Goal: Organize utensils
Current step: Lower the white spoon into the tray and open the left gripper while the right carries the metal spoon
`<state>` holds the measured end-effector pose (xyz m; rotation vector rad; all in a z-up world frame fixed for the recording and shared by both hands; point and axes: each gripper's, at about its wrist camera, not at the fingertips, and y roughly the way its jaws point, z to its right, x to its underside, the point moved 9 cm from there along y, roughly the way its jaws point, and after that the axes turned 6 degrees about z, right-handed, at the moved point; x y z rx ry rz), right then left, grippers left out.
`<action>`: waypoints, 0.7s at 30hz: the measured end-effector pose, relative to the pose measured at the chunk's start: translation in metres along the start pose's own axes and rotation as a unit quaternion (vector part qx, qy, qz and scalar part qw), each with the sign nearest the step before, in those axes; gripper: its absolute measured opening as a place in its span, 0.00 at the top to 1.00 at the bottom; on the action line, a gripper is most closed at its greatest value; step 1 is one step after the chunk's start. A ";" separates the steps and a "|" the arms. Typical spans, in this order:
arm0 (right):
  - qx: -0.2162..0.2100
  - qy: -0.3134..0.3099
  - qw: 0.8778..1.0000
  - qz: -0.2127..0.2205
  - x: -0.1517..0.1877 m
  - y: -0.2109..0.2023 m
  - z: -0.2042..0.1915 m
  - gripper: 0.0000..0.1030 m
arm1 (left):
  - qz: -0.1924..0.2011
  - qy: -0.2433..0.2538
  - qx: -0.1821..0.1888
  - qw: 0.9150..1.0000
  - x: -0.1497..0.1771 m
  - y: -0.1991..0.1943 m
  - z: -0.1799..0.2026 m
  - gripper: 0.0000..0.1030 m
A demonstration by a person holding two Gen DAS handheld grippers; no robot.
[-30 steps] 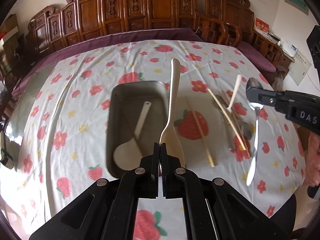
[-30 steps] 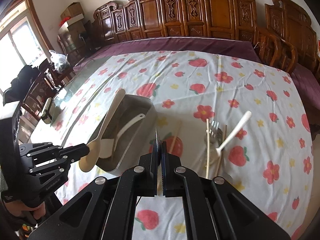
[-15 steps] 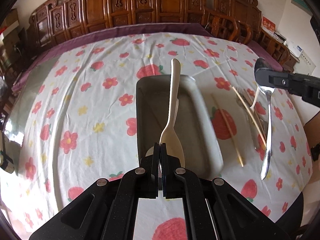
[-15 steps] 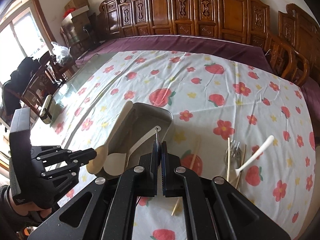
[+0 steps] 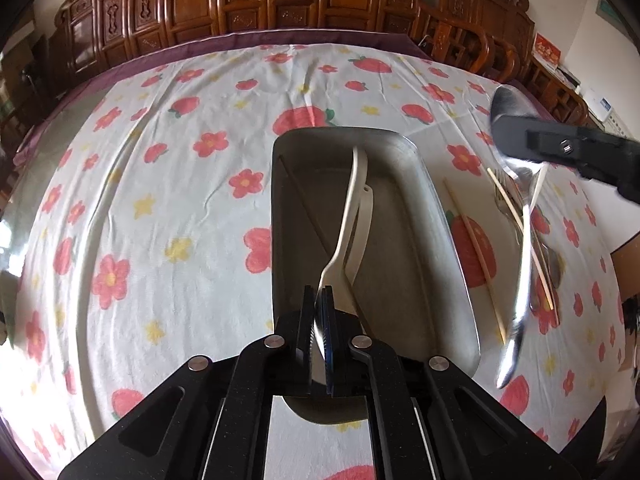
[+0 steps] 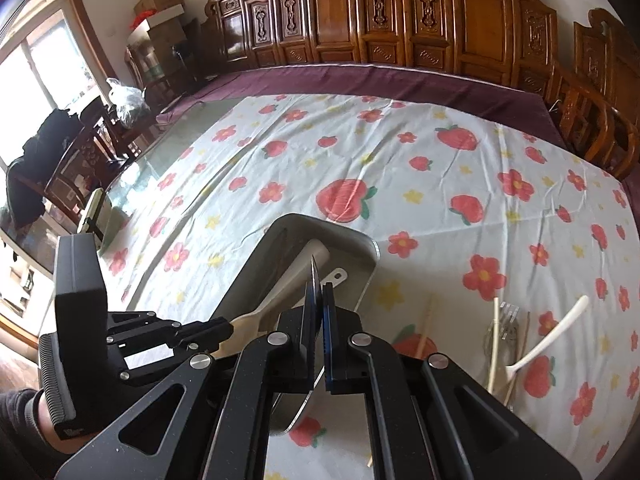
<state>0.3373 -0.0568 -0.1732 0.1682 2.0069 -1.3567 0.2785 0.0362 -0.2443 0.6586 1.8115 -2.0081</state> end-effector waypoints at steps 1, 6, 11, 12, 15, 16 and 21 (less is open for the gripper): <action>0.001 -0.004 1.000 -0.002 0.001 0.004 -0.002 0.96 | 0.001 0.000 0.001 1.000 0.000 -0.001 0.000 0.97; 0.002 -0.009 1.000 -0.005 0.000 0.018 -0.008 0.96 | 0.009 -0.003 0.001 1.000 0.000 -0.010 -0.007 0.92; 0.003 -0.018 1.000 -0.008 0.000 0.036 -0.012 0.96 | 0.023 -0.004 -0.003 1.000 0.001 -0.027 -0.018 0.92; 0.003 -0.021 1.000 -0.010 0.000 0.039 -0.013 0.96 | 0.025 -0.003 -0.005 1.000 0.001 -0.029 -0.020 0.92; 0.006 -0.028 0.999 -0.020 0.003 0.054 -0.017 0.96 | 0.034 -0.001 -0.010 0.999 0.000 -0.038 -0.027 0.92; 0.006 -0.030 0.999 -0.022 0.004 0.057 -0.019 0.96 | 0.036 -0.001 -0.011 0.999 0.000 -0.041 -0.029 0.92; -0.002 -0.030 0.999 -0.033 0.008 0.071 -0.029 0.96 | 0.050 -0.003 -0.016 0.999 -0.002 -0.055 -0.037 0.92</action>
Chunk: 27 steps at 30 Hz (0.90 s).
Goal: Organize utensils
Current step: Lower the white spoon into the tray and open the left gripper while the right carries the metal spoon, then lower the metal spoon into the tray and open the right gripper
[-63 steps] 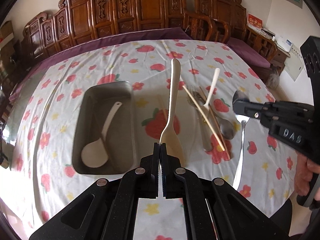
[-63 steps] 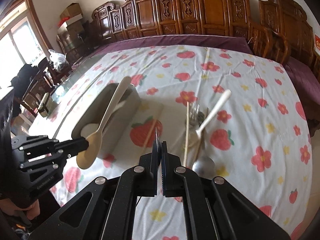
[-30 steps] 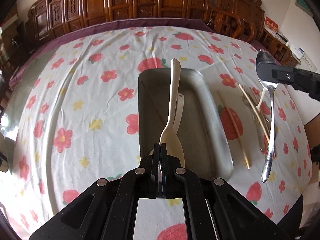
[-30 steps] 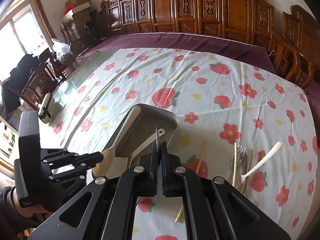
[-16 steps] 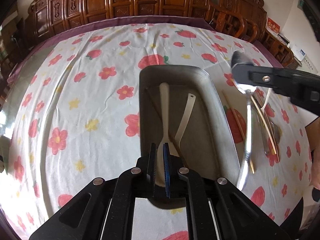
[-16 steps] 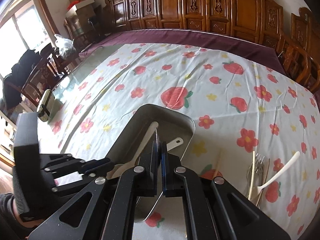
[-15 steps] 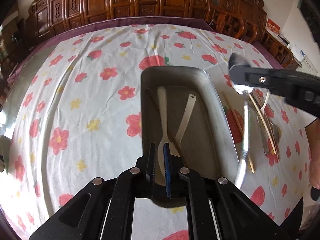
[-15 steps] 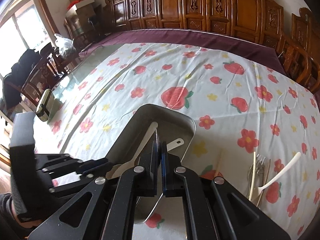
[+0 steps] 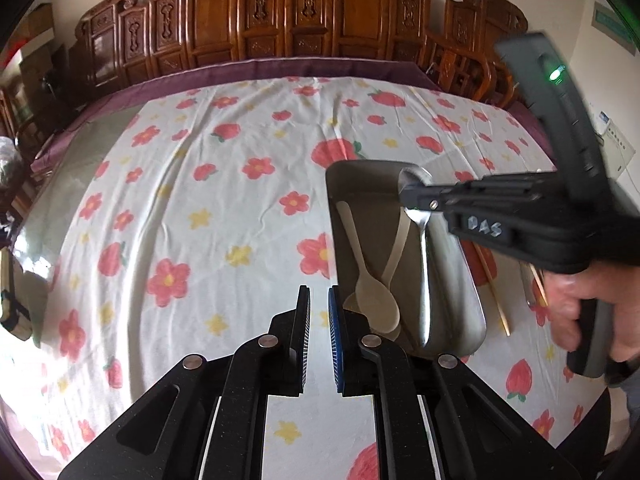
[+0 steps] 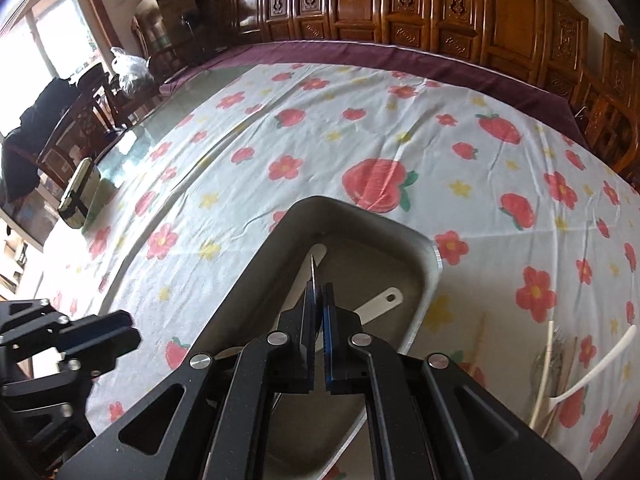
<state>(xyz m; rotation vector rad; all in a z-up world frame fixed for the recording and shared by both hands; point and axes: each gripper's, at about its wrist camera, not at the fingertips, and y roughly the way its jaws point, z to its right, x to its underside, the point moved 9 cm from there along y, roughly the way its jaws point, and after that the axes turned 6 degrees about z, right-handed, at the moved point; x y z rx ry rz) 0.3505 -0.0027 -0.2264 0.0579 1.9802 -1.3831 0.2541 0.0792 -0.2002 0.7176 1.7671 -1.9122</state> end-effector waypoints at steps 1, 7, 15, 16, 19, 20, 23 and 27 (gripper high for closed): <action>-0.002 -0.001 1.000 -0.001 0.001 0.001 -0.002 0.96 | 0.003 -0.001 0.000 1.000 -0.001 -0.002 -0.001 0.92; -0.006 0.002 1.000 -0.005 0.000 0.004 -0.008 0.96 | 0.014 -0.004 -0.004 1.000 -0.006 -0.013 -0.007 0.92; -0.009 -0.003 1.000 -0.004 -0.002 0.001 -0.013 0.93 | 0.023 -0.004 -0.010 1.000 -0.008 -0.024 -0.009 0.92; -0.009 -0.003 1.000 -0.006 -0.001 0.000 -0.012 0.92 | 0.024 -0.004 -0.010 1.000 -0.008 -0.025 -0.008 0.92; -0.010 -0.002 1.000 -0.006 0.002 -0.003 -0.010 0.91 | 0.025 -0.002 -0.012 1.000 -0.009 -0.027 -0.007 0.92; -0.014 0.001 1.000 -0.003 0.002 -0.006 -0.008 0.87 | 0.026 -0.002 -0.012 1.000 -0.009 -0.029 -0.006 0.92; -0.021 0.010 1.000 0.007 0.001 -0.016 -0.005 0.82 | 0.027 -0.004 -0.011 1.000 -0.011 -0.031 -0.004 0.92; -0.022 0.013 0.999 0.023 0.001 -0.040 0.002 0.82 | 0.028 -0.002 -0.010 1.000 -0.010 -0.033 0.004 0.88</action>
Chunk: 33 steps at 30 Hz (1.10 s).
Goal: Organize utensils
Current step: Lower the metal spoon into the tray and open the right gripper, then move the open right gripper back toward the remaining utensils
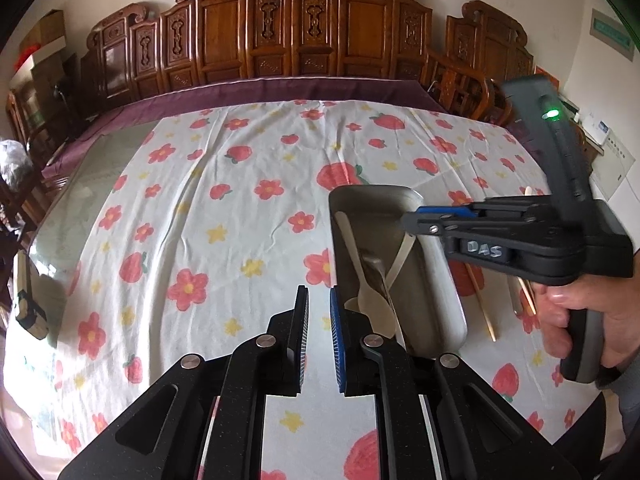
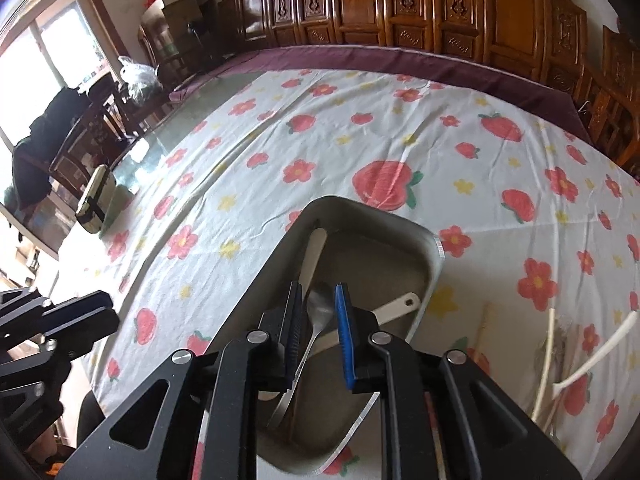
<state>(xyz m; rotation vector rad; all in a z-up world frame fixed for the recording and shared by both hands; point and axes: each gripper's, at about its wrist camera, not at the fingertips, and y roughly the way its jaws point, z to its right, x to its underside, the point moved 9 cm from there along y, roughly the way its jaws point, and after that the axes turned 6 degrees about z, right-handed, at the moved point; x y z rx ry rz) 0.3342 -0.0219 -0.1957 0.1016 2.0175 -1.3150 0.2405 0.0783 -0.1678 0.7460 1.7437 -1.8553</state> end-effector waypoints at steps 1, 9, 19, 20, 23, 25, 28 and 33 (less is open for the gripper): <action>0.000 0.001 1.000 0.006 0.001 -0.008 0.002 0.82 | 0.001 0.000 0.001 1.000 0.000 -0.001 0.002 0.85; 0.028 0.018 0.999 0.039 0.038 -0.086 0.050 0.82 | 0.006 0.010 0.015 1.000 0.000 -0.006 0.038 0.73; 0.101 0.041 0.994 0.023 0.109 -0.129 0.132 0.73 | -0.005 0.021 0.041 0.999 0.010 0.005 0.088 0.61; 0.104 0.045 0.993 0.021 0.115 -0.130 0.137 0.73 | -0.007 0.022 0.044 0.999 0.011 0.007 0.093 0.61; 0.116 0.047 0.992 0.013 0.132 -0.128 0.150 0.73 | -0.012 0.026 0.052 0.998 0.015 0.010 0.109 0.57; 0.120 0.052 0.991 0.008 0.141 -0.126 0.157 0.73 | -0.014 0.030 0.055 0.998 0.018 0.012 0.117 0.50; 0.121 0.059 0.991 0.004 0.148 -0.121 0.162 0.73 | -0.018 0.036 0.058 0.998 0.023 0.017 0.128 0.45; 0.123 0.075 0.990 0.001 0.145 -0.107 0.179 0.73 | -0.026 0.037 0.062 0.997 0.030 0.024 0.141 0.43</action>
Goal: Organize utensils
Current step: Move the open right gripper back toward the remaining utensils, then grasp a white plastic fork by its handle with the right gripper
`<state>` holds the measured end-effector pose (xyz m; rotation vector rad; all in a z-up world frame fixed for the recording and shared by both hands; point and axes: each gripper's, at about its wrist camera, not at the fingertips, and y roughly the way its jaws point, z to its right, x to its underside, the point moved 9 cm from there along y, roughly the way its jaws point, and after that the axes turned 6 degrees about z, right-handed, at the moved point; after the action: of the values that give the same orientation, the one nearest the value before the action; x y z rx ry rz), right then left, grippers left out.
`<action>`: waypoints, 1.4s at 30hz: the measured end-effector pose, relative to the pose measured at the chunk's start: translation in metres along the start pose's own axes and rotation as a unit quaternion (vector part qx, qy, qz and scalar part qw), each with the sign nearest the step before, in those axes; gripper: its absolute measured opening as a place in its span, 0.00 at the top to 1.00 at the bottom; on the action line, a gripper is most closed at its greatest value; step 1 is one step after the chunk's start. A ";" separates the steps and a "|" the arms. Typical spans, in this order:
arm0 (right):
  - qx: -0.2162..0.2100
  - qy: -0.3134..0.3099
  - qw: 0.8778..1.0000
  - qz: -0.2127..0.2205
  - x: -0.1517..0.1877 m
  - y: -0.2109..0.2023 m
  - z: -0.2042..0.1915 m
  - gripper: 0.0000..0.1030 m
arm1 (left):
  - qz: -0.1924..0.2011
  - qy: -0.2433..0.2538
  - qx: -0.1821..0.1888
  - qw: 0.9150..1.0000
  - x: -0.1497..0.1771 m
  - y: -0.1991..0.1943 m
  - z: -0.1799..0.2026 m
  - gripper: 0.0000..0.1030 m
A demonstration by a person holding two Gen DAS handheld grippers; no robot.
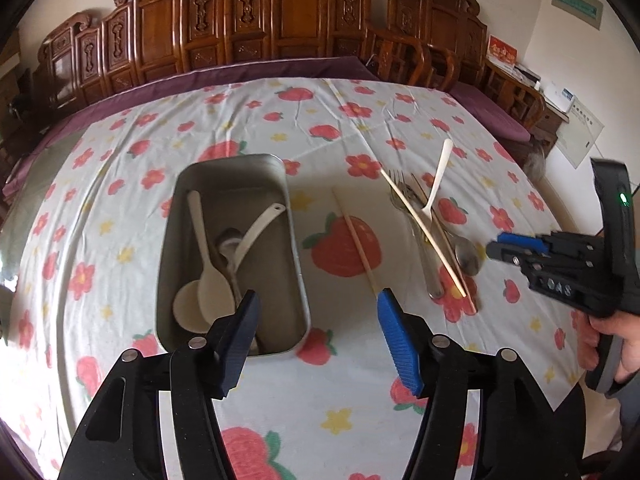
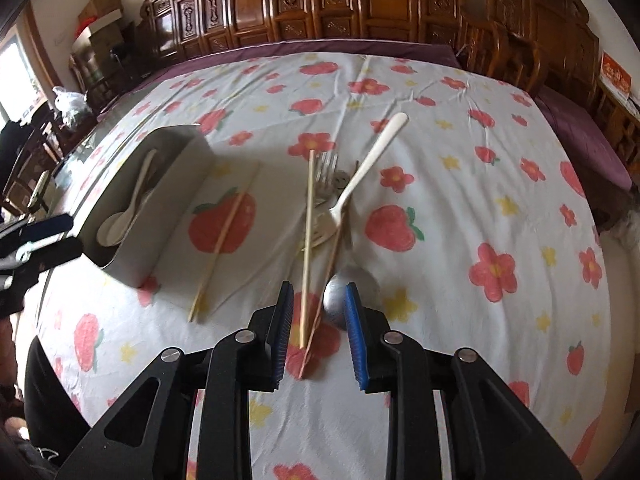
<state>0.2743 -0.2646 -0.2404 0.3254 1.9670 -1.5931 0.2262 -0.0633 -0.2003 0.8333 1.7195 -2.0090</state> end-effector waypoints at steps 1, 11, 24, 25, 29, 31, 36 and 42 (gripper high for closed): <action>0.000 0.002 1.000 0.001 -0.004 0.004 0.003 0.73 | 0.000 0.000 0.001 1.000 0.000 0.001 0.002 0.43; -0.011 0.045 0.999 0.004 -0.046 0.057 0.021 0.73 | 0.001 -0.004 -0.001 1.000 -0.007 0.016 0.012 0.43; -0.045 0.067 0.997 -0.013 -0.052 0.091 0.018 0.93 | -0.008 0.004 -0.004 1.000 -0.001 0.023 0.015 0.43; -0.046 0.064 0.997 -0.011 -0.052 0.088 0.018 0.94 | -0.010 0.005 -0.004 1.000 0.000 0.023 0.016 0.43; -0.042 0.043 0.998 -0.011 -0.052 0.069 0.016 0.96 | -0.013 0.010 -0.001 1.000 0.005 0.028 0.024 0.43; -0.042 0.038 0.998 -0.011 -0.051 0.061 0.018 0.96 | -0.015 0.012 0.000 1.000 0.006 0.031 0.028 0.43; -0.041 0.022 0.999 -0.012 -0.047 0.034 0.024 0.96 | -0.020 0.016 0.004 1.000 0.010 0.041 0.043 0.43; -0.054 0.003 0.998 -0.031 -0.028 0.014 0.020 0.96 | -0.039 0.014 0.000 0.999 0.016 0.064 0.055 0.48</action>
<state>0.3102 -0.2757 -0.2377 0.2277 2.0765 -1.5188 0.2426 -0.1271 -0.2550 0.8092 1.7925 -2.0575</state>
